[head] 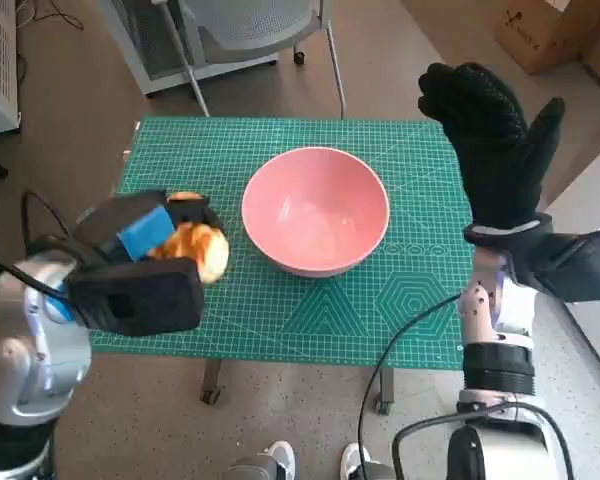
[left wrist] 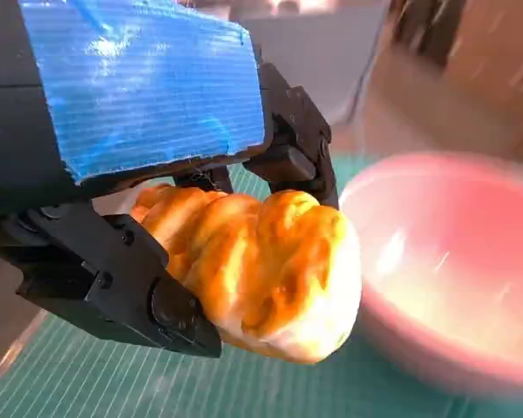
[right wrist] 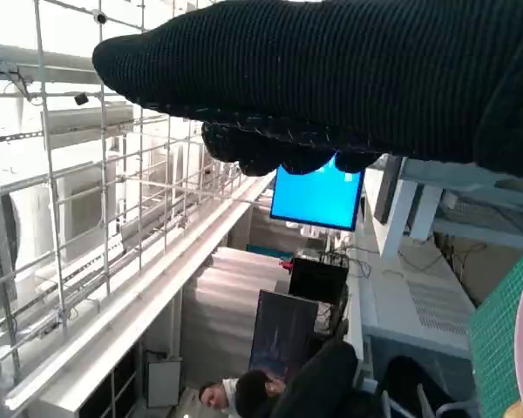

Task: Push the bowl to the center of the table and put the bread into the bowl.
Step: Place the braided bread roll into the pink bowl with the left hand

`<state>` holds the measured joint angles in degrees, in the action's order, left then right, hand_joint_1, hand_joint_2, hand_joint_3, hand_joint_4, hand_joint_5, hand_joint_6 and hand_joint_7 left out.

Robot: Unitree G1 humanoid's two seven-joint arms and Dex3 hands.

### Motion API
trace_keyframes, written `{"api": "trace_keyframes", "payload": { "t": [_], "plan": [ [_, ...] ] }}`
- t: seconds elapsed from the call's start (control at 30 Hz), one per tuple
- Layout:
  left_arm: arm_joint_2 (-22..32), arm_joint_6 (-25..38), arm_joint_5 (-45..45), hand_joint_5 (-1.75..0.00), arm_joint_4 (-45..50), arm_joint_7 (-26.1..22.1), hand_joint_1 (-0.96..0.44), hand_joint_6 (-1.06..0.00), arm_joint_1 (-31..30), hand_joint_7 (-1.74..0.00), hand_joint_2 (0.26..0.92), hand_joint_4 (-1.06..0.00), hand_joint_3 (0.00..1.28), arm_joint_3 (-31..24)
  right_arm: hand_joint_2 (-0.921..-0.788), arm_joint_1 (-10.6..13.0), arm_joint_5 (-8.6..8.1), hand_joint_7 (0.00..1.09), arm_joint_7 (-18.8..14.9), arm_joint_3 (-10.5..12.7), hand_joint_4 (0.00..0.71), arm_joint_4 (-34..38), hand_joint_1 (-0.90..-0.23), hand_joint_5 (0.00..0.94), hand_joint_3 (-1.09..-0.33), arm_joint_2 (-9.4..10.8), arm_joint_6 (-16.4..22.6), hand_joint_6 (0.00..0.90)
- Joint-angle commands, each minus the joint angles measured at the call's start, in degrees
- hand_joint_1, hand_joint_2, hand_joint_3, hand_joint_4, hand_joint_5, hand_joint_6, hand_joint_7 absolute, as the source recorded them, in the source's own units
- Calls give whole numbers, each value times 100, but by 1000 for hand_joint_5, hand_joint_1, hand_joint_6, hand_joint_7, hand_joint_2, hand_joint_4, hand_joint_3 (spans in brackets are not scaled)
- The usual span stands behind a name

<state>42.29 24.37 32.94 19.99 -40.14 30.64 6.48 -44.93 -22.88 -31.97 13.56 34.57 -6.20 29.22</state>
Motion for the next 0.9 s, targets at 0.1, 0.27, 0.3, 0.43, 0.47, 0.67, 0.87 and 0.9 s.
{"api": "trace_keyframes", "payload": {
  "t": [0.1,0.27,0.3,0.43,0.47,0.67,0.87,0.9],
  "plan": [
    [-248,-346,-4,-1058,-316,381,3,-746,735,-1068,885,-771,42,120,-921,37,-102,10,-51,21,239,80,-646,1,-514,70,-102,431],
    [-569,-345,191,-1049,-599,509,3,-746,1208,-1071,886,-773,41,455,-921,46,-110,9,-59,17,240,51,-647,1,-506,81,-105,431],
    [-654,-332,236,-1052,-670,515,3,-744,1314,-1068,886,-774,41,548,-921,54,-109,8,-58,11,240,38,-648,1,-505,81,-97,430],
    [-954,-336,304,-1073,-1030,517,3,-729,1655,-1065,893,-771,36,828,-921,60,-102,5,-55,1,238,36,-650,0,-504,72,-76,425],
    [-1022,-350,308,-1080,-1122,516,3,-723,1725,-1065,895,-770,34,885,-921,61,-99,4,-53,0,238,34,-651,0,-504,69,-75,422],
    [-1467,-690,236,-1118,-2009,667,3,-703,2119,-1065,909,-755,25,1213,-921,95,-86,1,-61,15,236,23,-653,0,-501,20,-56,417],
    [-1796,-843,350,-1154,-2759,781,2,-686,2403,-1064,918,-741,23,1496,-921,162,-22,0,-16,20,236,-16,-649,0,-515,-34,35,416],
    [-1834,-853,368,-1155,-2844,798,2,-679,2431,-1072,919,-738,25,1531,-921,171,-10,0,-6,20,236,-17,-649,0,-517,-42,53,416]
  ]
}}
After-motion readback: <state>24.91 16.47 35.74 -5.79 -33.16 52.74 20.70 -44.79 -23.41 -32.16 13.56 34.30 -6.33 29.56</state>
